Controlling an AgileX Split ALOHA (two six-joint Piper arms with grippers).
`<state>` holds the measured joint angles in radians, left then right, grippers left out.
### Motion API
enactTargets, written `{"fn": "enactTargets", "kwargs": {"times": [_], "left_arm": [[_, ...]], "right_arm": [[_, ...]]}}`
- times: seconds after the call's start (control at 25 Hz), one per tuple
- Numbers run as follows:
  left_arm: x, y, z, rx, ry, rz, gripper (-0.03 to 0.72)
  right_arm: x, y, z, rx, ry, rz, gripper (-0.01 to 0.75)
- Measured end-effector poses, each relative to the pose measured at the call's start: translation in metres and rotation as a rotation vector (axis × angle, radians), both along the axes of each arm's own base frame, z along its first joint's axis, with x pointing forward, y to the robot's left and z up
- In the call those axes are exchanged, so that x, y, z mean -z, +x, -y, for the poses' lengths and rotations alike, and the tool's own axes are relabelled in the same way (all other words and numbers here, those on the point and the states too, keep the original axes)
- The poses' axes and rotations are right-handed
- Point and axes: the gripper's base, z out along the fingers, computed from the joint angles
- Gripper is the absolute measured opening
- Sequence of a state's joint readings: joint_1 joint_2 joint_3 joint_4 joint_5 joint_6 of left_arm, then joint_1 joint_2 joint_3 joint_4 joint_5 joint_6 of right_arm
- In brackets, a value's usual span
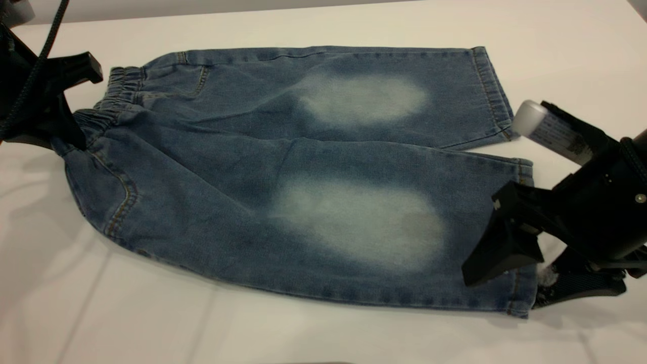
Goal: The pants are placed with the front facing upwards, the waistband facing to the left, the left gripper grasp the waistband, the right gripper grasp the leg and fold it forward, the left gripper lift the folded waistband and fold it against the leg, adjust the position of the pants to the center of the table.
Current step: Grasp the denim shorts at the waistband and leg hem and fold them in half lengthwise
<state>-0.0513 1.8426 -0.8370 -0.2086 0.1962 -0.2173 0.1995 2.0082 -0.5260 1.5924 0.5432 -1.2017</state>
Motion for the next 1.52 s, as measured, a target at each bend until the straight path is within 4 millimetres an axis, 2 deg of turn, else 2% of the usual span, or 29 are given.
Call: {"fn": "enactTargets", "kwargs": {"times": [0.2, 0.32, 0.44, 0.6, 0.68, 0.84, 0.96, 1.16, 1.36, 1.52], "left_arm": [[0.0, 0.0, 0.0, 0.015, 0.007, 0.001, 0.051], [0.0, 0.0, 0.0, 0.02, 0.01, 0.001, 0.051], [0.0, 0.0, 0.0, 0.02, 0.01, 0.001, 0.051], [0.0, 0.0, 0.0, 0.021, 0.009, -0.004, 0.052], [0.001, -0.001, 0.0, 0.023, 0.008, -0.012, 0.053], [0.001, -0.004, 0.001, 0.032, 0.005, -0.049, 0.053], [-0.005, -0.009, 0.001, 0.052, 0.004, -0.074, 0.054], [-0.034, -0.018, 0.003, 0.097, 0.004, -0.059, 0.055], [-0.06, -0.021, 0.002, 0.093, 0.003, 0.031, 0.057], [-0.068, -0.015, 0.001, 0.019, -0.02, 0.123, 0.057]], "right_arm": [[0.005, 0.0, -0.001, 0.009, 0.017, -0.016, 0.507], [0.006, 0.002, -0.002, 0.02, 0.022, -0.016, 0.468], [0.007, 0.002, -0.001, 0.031, 0.01, -0.018, 0.349], [0.01, 0.002, 0.0, 0.039, -0.004, -0.025, 0.101], [0.008, 0.003, 0.0, 0.035, -0.003, -0.015, 0.039], [-0.009, 0.013, -0.003, 0.003, 0.024, 0.075, 0.021], [-0.036, 0.027, -0.01, -0.008, 0.09, 0.177, 0.022], [-0.08, 0.052, -0.02, -0.015, 0.192, 0.305, 0.022], [-0.103, 0.081, -0.025, -0.012, 0.206, 0.39, 0.022], [-0.117, 0.104, -0.025, 0.014, 0.168, 0.476, 0.022]]}}
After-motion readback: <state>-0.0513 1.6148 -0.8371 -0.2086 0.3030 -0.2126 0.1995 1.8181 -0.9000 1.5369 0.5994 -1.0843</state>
